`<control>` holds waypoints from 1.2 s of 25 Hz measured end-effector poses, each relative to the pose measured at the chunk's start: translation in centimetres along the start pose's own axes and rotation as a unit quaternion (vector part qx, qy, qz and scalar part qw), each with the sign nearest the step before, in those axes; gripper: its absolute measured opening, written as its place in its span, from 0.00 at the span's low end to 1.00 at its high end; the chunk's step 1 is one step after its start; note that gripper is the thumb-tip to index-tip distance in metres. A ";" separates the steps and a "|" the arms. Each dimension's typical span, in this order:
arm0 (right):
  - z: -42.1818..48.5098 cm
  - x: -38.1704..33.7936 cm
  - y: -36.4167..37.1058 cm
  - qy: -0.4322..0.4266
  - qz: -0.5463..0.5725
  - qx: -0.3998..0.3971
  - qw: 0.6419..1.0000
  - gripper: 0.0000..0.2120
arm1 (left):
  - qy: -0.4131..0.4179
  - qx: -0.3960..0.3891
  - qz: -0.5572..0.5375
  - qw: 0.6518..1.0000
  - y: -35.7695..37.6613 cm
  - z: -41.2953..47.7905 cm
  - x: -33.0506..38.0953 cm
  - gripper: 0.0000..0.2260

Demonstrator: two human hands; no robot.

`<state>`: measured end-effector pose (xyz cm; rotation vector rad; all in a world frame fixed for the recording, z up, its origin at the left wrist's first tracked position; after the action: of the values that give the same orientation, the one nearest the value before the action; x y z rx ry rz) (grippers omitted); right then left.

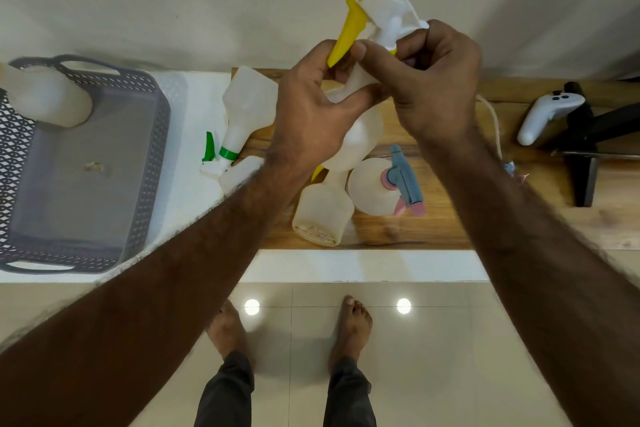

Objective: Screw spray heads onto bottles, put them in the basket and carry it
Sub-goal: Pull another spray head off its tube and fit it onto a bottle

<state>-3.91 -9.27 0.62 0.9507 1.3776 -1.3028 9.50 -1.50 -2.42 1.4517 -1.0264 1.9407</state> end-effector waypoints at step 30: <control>-1.0 -1.0 0.1 -0.045 -0.290 -0.131 0.947 0.32 | 0.030 -0.056 0.110 0.992 -0.8 -0.7 -0.4 0.25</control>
<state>-3.74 -8.20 1.55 0.3013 1.7807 -1.5109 9.82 -0.48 -2.70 1.2543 -1.2932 2.0280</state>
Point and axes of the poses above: each hand's wrist, its own z-axis towards the middle knuckle, its own y-axis out of the palm, x = y × z, the point moved 7 cm from there along z, towards the middle knuckle, and after that the axes turned 7 degrees about x, right-handed, at the moved point
